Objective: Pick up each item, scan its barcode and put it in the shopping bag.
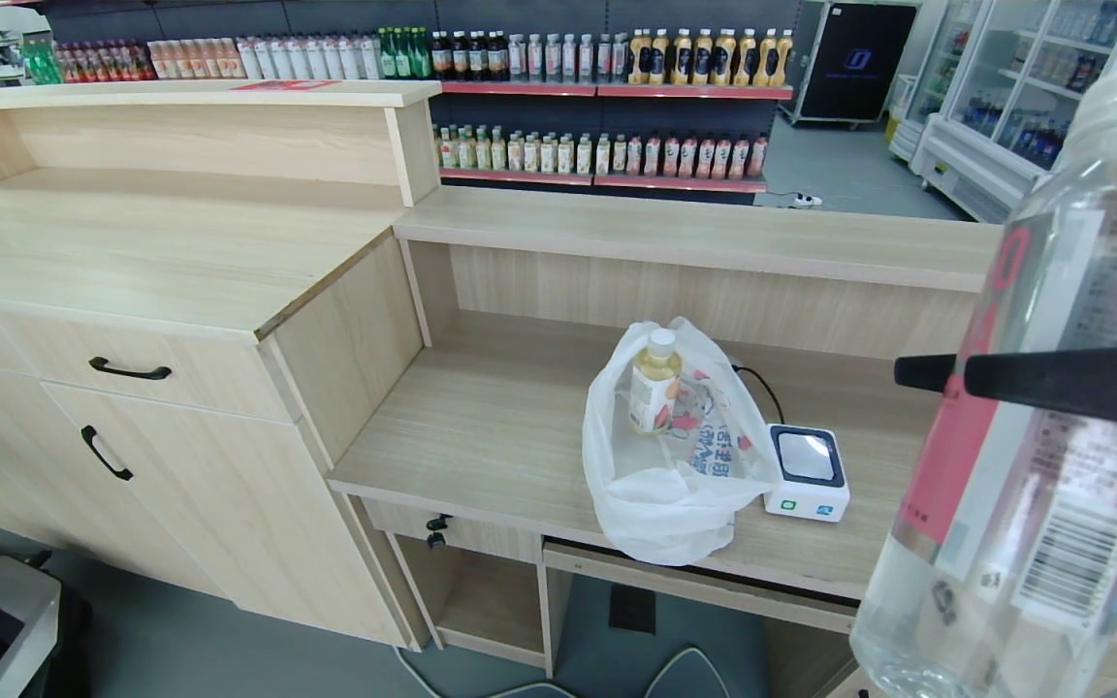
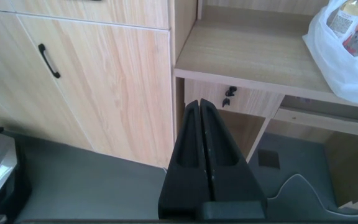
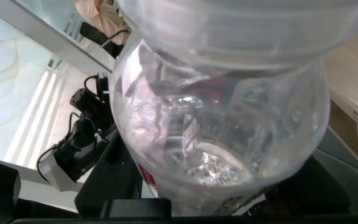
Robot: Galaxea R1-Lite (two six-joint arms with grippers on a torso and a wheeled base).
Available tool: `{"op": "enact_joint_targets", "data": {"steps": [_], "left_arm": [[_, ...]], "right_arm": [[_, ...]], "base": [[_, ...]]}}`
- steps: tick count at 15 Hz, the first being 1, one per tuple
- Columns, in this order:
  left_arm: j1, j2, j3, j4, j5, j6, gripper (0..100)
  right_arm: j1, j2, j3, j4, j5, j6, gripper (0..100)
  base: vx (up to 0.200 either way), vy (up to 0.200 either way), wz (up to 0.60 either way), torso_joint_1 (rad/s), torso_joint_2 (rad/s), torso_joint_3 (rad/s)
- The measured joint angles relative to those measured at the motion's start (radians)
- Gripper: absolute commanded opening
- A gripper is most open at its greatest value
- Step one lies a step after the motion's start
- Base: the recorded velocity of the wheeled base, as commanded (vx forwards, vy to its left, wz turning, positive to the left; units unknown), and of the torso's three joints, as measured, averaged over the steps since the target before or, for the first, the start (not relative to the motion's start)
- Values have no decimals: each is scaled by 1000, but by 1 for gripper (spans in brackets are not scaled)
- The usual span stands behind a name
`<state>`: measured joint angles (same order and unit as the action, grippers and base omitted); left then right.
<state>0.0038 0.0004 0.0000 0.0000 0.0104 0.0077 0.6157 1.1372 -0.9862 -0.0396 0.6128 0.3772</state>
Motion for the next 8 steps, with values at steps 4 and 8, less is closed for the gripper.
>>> {"op": "enact_joint_targets", "data": {"steps": [4,8], "left_arm": [[1,0,0,0,0,0,0],[0,0,0,0,0,0,0]], "right_arm": [[3,-4,-5,15,0,-19,0],[5,-11,-1,16,0,-20,0]], "base": [[0,0,0,0,0,0],[0,0,0,0,0,0]]}}
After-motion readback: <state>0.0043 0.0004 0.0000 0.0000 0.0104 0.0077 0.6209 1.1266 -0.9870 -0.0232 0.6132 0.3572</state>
